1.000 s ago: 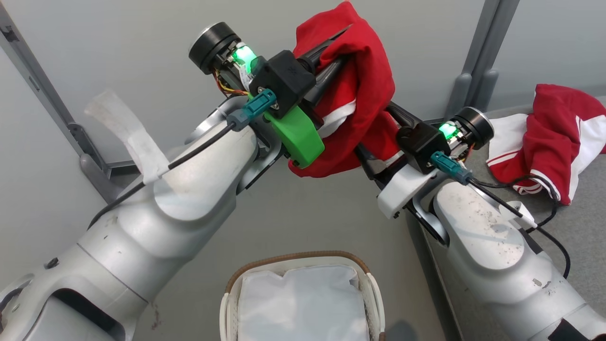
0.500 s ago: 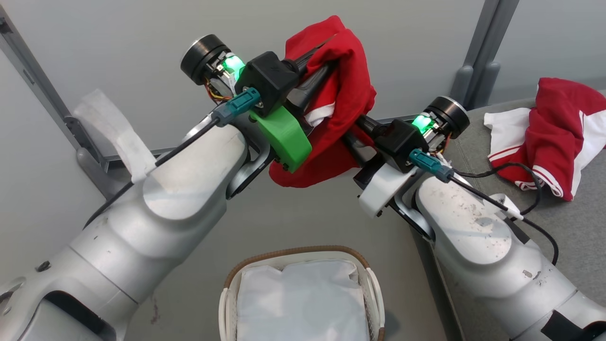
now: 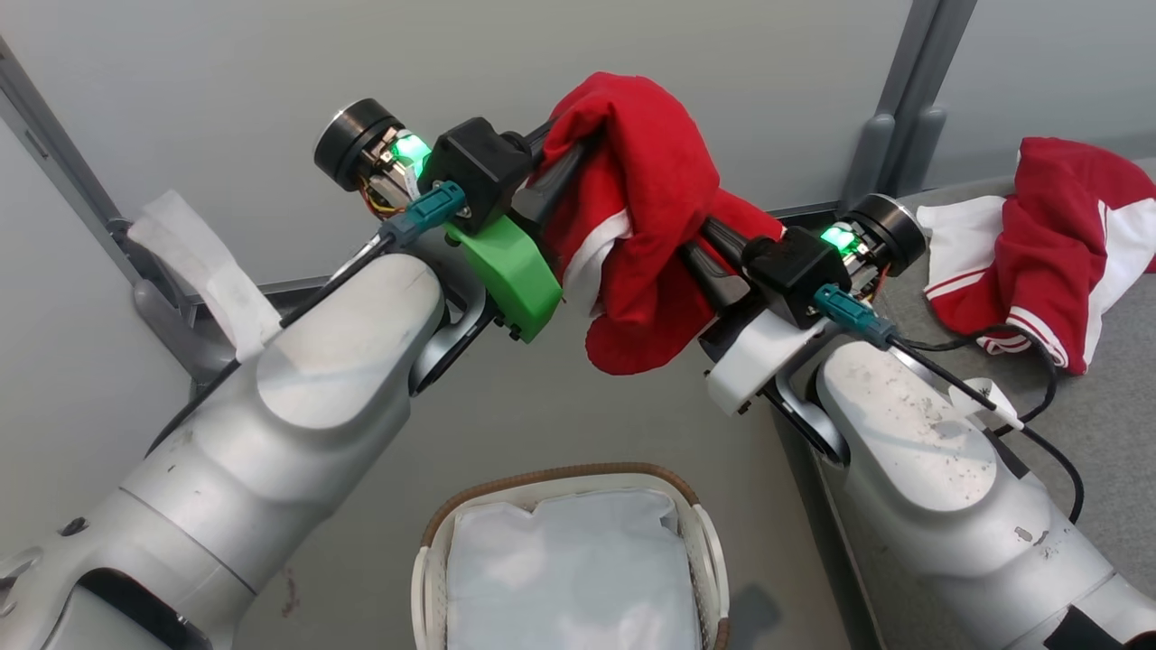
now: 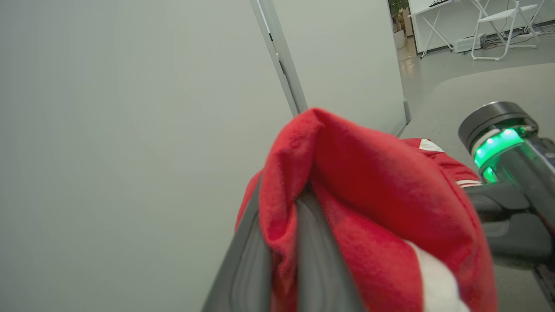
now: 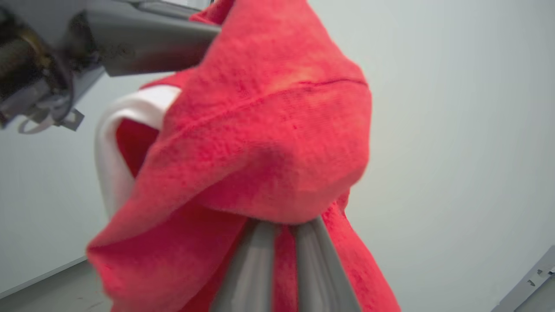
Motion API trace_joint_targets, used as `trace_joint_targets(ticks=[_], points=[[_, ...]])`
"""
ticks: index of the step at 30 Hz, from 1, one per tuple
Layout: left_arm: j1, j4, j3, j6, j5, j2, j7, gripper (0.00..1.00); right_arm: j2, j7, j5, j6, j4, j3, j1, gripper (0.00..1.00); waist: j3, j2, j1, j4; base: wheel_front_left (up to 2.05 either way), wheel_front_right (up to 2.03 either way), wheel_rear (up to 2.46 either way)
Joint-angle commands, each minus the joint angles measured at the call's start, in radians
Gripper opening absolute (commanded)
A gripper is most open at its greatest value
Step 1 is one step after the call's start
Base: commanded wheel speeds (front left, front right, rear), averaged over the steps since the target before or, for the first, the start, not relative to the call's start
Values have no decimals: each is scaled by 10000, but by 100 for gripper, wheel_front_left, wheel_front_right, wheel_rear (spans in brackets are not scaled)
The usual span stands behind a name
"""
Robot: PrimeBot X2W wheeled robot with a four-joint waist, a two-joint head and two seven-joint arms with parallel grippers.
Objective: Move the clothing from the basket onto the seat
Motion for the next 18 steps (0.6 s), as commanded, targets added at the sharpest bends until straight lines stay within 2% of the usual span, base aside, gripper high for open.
trace_joint_targets(ticks=[1, 2, 4, 5, 14, 18], points=[[215, 60, -2, -27, -72, -44, -6, 13, 26, -1, 73, -14, -61, -111, 121, 0, -2, 0, 0, -7, 0, 0, 0], [274, 78, 15, -27, -97, -51, -6, 25, 51, -1, 78, -14, -78, -199, 161, 0, -4, 0, 0, -11, 0, 0, 0], [434, 96, 109, -23, -173, -63, -5, 85, 98, -1, 76, -14, -118, -422, 273, 0, -9, 0, 0, -10, 0, 0, 0], [567, 131, 167, -5, -227, -65, -5, 100, 111, -1, 59, -14, -135, -549, 316, 0, -12, 0, 0, -8, 0, 0, 0], [2124, -95, 917, 245, -215, -31, -7, 100, 146, -1, -85, -14, -337, -1432, 732, 0, -39, 0, 0, 55, 0, 0, 0], [3280, -506, 1591, 359, -20, -130, -5, 100, 133, -1, -167, -14, -444, -1856, 957, 0, -57, 0, 0, 92, 0, 0, 0]])
